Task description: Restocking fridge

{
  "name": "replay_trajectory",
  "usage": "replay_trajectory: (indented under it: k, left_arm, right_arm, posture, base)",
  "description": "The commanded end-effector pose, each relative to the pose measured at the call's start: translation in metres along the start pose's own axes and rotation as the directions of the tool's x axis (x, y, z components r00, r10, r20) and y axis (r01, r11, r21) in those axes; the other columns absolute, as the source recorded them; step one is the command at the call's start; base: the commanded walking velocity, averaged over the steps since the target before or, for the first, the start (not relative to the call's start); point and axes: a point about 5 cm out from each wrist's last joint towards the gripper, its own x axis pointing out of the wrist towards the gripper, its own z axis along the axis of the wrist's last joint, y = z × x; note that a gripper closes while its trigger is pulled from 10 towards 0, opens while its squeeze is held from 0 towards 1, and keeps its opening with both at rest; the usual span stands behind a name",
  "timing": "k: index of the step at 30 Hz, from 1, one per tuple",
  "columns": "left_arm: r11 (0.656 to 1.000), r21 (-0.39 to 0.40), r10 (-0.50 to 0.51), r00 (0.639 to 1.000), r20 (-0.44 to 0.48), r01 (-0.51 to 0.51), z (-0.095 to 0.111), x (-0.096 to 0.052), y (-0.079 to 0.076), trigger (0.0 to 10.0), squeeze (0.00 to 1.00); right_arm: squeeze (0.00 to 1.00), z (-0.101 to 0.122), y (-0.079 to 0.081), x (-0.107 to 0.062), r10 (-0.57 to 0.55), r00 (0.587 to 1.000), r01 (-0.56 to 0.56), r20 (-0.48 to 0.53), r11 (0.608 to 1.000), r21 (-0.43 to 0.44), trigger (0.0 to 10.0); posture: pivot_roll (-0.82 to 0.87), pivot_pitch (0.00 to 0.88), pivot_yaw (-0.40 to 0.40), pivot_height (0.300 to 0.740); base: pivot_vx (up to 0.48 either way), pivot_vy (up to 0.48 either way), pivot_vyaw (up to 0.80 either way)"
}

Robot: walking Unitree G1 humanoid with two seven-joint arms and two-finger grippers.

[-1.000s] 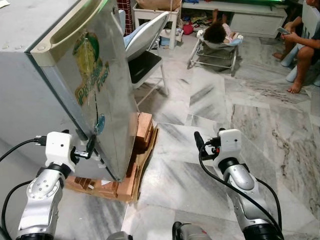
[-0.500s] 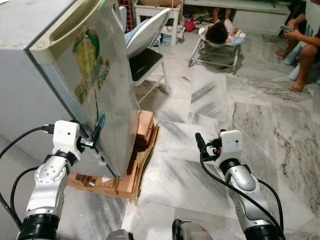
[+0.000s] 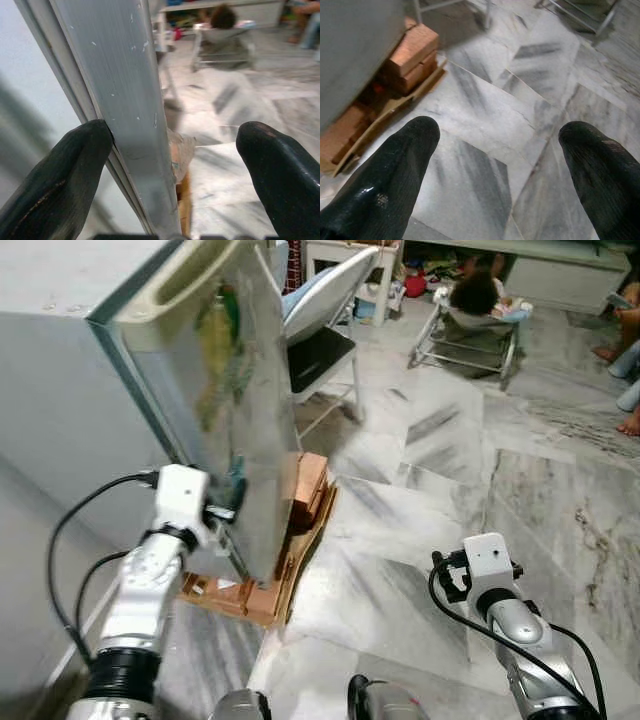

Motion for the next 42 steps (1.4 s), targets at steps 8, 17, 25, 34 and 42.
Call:
replay_trajectory:
  k: [8,17,25,34,42]
  left_arm:
    - [0.928,0.089,-0.371,0.912,0.173,0.361,0.059,0.032,-0.091,10.0,0.00]
    - [0.930,-0.010,-0.353,0.897,0.265,0.369,0.086,0.048,-0.102,10.0,0.00]
    - [0.992,-0.010,-0.123,0.980,0.154,0.126,0.048,0.022,-0.028,10.0,0.00]
    - [0.987,-0.101,0.131,0.991,0.029,-0.127,0.002,-0.036,0.014,10.0,0.00]
    - [0.977,-0.106,0.184,0.983,-0.004,-0.183,-0.009,-0.053,0.017,10.0,0.00]
  right_arm:
    - [0.00,-0.015,0.005,-0.006,0.044,0.996,-0.045,-0.080,0.999,-0.015,10.0]
    - [0.00,-0.016,0.009,-0.009,0.064,0.995,-0.063,-0.072,0.998,0.011,10.0]
    - [0.00,-0.012,0.009,-0.008,0.060,0.997,-0.058,-0.048,0.998,0.025,10.0]
    - [0.00,-0.004,0.011,-0.006,0.062,0.998,-0.062,-0.005,0.998,0.028,10.0]
    - [0.00,0.003,0.012,0.001,0.062,0.998,-0.062,0.011,0.998,0.027,10.0]
  posture:
    - [-0.01,0.128,0.011,0.740]
    - [-0.05,0.124,0.022,0.740]
    - [-0.03,0.127,0.022,0.740]
    - [-0.04,0.124,0.023,0.740]
    - [-0.03,0.120,0.014,0.740]
  base:
    - [0.000,0.000,0.00]
    - [0.000,0.000,0.00]
    - [0.000,0.000,0.00]
    - [0.000,-0.027,0.00]
    - [0.103,-0.313,-0.05]
